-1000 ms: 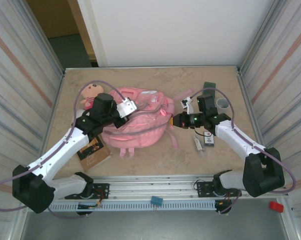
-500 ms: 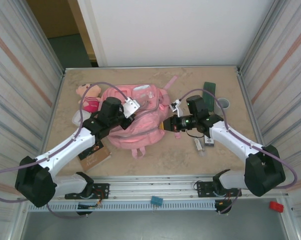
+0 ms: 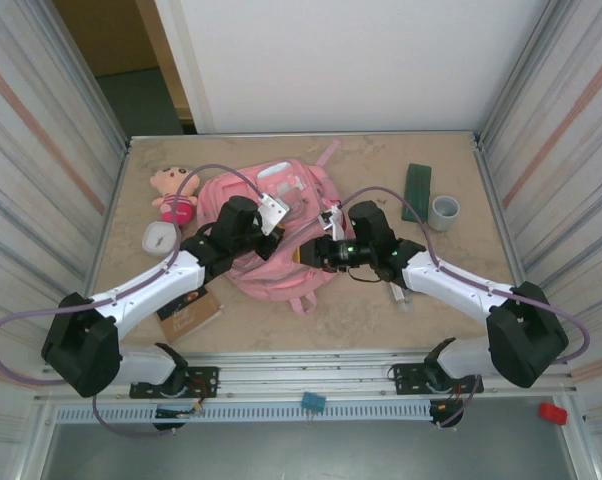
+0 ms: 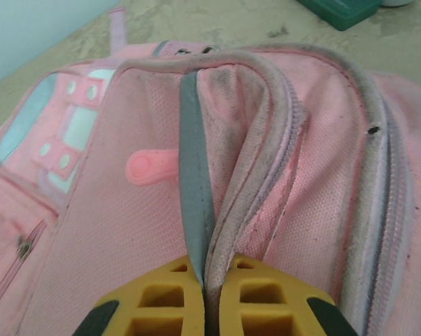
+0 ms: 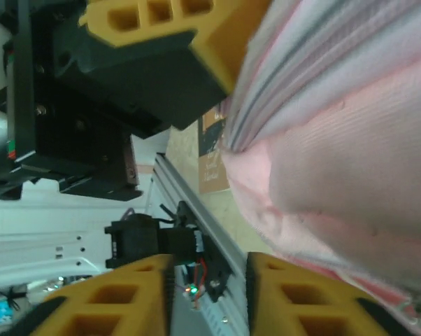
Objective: Pack books, pencil case, and school supplies into a backpack
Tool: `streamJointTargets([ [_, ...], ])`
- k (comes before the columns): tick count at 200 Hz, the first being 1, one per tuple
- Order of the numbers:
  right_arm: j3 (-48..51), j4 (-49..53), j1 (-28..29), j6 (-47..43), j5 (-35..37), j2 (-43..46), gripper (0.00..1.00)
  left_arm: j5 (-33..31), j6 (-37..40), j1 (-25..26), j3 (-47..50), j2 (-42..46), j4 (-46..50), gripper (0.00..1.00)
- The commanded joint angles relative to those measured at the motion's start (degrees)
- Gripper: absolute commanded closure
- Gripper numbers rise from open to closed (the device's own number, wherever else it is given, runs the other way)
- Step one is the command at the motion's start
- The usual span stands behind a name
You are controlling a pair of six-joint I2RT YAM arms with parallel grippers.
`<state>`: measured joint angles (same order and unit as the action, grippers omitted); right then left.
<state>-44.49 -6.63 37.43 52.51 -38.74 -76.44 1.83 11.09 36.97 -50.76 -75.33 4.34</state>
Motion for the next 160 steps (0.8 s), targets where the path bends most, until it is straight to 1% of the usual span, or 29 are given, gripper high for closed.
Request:
streamJointTargets([
  [1, 4.7, -7.7, -5.1, 8.8, 0.3, 1.5, 0.46, 9.0, 5.5, -0.9, -0.7, 3.0, -6.2, 1.00],
  [23, 4.3, -1.3, -7.0, 9.2, 2.8, 1.6, 0.41, 15.0, 8.3, -3.3, 0.0, 4.5, -5.8, 1.00],
  [45, 5.6, -0.2, -8.2, 10.3, 4.8, 2.6, 0.36, 20.0, 10.1, -5.9, 0.5, 5.6, -5.5, 1.00],
  [60, 5.6, 1.4, -8.7, 10.5, 5.7, 3.6, 0.30, 22.5, 11.0, -7.3, 0.8, 6.1, -5.7, 1.00],
  [67, 5.6, 1.7, -8.7, 10.3, 6.4, 4.1, 0.28, 24.7, 11.8, -7.9, 0.7, 6.1, -5.4, 1.00],
  [89, 6.1, 0.4, -8.7, 10.0, 7.6, 5.0, 0.26, 30.3, 13.6, -8.7, 0.2, 5.9, -4.7, 1.00],
  [105, 6.0, -5.2, -8.6, 11.0, 6.6, 4.1, 0.27, 34.4, 14.0, -8.8, -0.3, 5.0, -4.9, 1.00],
  [116, 5.5, -9.2, -8.3, 12.1, 5.8, 2.8, 0.31, 36.9, 14.0, -8.9, -1.0, 4.1, -4.8, 1.00],
  [122, 5.0, -10.4, -8.0, 12.5, 5.8, 2.2, 0.37, 37.6, 14.0, -8.9, -1.4, 3.4, -4.7, 1.00],
  [137, 3.8, -11.0, -7.2, 12.7, 6.9, 1.1, 0.59, 37.4, 13.9, -8.7, -3.0, 2.2, -3.3, 1.00],
  [152, 3.3, -11.6, -6.6, 12.8, 8.2, 1.0, 0.77, 35.5, 12.9, -8.1, -5.2, 1.8, 0.4, 1.00],
  [154, 3.3, -11.7, -6.5, 12.8, 8.4, 1.1, 0.79, 35.0, 12.5, -8.0, -5.5, 1.8, 0.9, 0.99],
  [158, 3.3, -12.0, -6.3, 13.0, 9.0, 1.2, 0.84, 33.5, 11.3, -7.6, -6.0, 2.0, 1.8, 0.93],
  [160, 3.3, -12.1, -6.3, 13.1, 9.1, 1.2, 0.84, 32.8, 10.5, -7.4, -6.2, 2.1, 2.3, 0.90],
])
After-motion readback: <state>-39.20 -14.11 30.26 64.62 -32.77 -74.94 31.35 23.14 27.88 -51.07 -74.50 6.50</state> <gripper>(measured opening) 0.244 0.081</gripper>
